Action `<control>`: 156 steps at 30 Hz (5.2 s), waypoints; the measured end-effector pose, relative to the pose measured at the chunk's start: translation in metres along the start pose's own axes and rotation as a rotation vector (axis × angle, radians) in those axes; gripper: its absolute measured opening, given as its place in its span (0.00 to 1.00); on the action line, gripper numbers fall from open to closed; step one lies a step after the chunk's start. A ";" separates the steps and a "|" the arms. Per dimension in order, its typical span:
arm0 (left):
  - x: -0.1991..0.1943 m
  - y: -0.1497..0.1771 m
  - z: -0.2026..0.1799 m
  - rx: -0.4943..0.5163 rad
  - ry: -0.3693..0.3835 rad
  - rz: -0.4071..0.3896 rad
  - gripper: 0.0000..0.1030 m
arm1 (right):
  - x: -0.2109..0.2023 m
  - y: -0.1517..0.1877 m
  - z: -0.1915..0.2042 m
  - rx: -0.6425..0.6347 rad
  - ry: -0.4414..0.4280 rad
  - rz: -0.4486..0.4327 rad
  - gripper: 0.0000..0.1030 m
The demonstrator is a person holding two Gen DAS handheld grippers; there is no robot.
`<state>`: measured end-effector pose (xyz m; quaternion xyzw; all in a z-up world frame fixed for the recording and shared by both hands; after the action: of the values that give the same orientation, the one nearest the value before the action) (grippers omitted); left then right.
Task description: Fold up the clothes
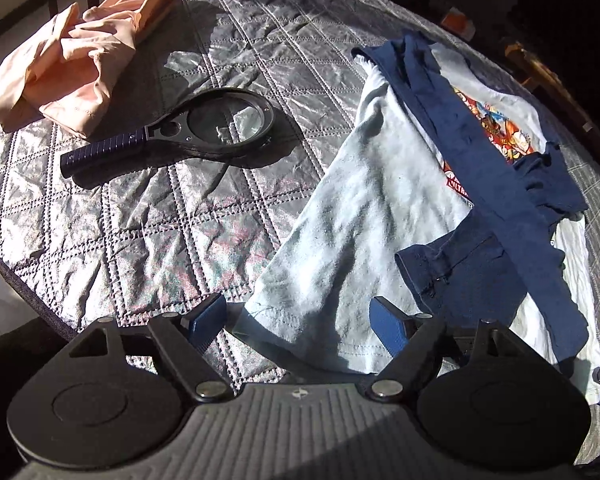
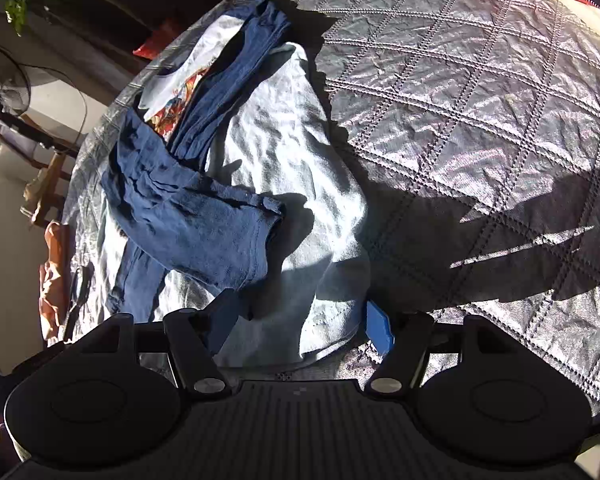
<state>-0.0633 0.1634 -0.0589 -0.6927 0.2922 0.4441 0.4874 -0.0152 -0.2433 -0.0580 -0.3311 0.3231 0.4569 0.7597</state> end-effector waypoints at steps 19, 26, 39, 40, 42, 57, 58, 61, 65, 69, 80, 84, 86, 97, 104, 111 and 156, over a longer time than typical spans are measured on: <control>-0.005 0.003 -0.002 0.015 -0.070 -0.053 0.05 | -0.005 -0.009 -0.014 0.049 0.101 -0.087 0.75; -0.004 0.002 0.003 -0.042 -0.039 -0.042 0.05 | 0.000 -0.007 -0.004 -0.006 0.064 -0.051 0.75; -0.002 -0.002 0.005 -0.085 -0.027 -0.040 0.05 | -0.007 -0.015 -0.011 0.099 -0.058 -0.067 0.75; -0.002 -0.002 0.004 -0.084 -0.029 -0.040 0.05 | -0.007 -0.017 -0.015 0.117 -0.042 -0.080 0.73; -0.001 -0.003 0.003 -0.082 -0.033 -0.041 0.05 | -0.014 -0.020 -0.006 0.046 0.012 -0.164 0.73; 0.000 -0.004 0.000 -0.072 -0.043 -0.048 0.05 | 0.028 0.021 0.057 -0.442 0.405 -0.217 0.14; 0.000 -0.005 0.001 -0.075 -0.041 -0.048 0.05 | 0.024 0.018 0.055 -0.409 0.385 -0.226 0.09; -0.001 -0.005 0.002 -0.089 -0.033 -0.044 0.05 | 0.008 0.008 0.044 -0.278 0.316 -0.266 0.07; -0.002 -0.005 0.007 -0.132 -0.010 -0.037 0.04 | -0.015 -0.003 0.020 -0.042 0.197 -0.297 0.07; -0.003 -0.006 0.016 -0.211 0.024 -0.028 0.04 | -0.032 0.002 0.004 0.099 0.121 -0.311 0.07; -0.013 -0.004 0.032 -0.347 0.075 -0.024 0.04 | -0.058 0.034 -0.012 0.241 0.035 -0.318 0.01; -0.016 0.001 0.038 -0.399 0.092 -0.018 0.04 | -0.063 0.037 -0.012 0.237 0.046 -0.332 0.01; -0.019 0.005 0.040 -0.410 0.101 -0.016 0.04 | -0.064 0.037 -0.012 0.235 0.041 -0.329 0.01; -0.020 0.007 0.044 -0.408 0.101 -0.018 0.04 | -0.062 0.038 -0.018 0.258 0.042 -0.321 0.01; -0.027 0.002 0.042 -0.381 0.106 -0.037 0.04 | -0.068 0.040 -0.019 0.277 0.013 -0.336 0.01; -0.040 0.001 0.044 -0.412 0.130 -0.057 0.04 | -0.070 0.048 -0.021 0.291 0.007 -0.309 0.01; 0.075 -0.211 -0.018 -0.474 0.166 -0.171 0.28 | 0.022 -0.153 0.037 -0.138 0.222 -0.564 0.21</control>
<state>0.1519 0.2231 -0.0369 -0.8438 0.1594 0.3991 0.3214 0.1387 -0.2587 -0.0221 -0.5062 0.2677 0.2100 0.7925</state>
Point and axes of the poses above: each gripper's, at about its wrist camera, not at the fingertips, and x roughly the way its jaws point, z to its left, y to its underside, the point moved 6 cm from there along x, roughly the way its jaws point, and after that the axes turned 5 degrees about x, right-handed, at the moved point
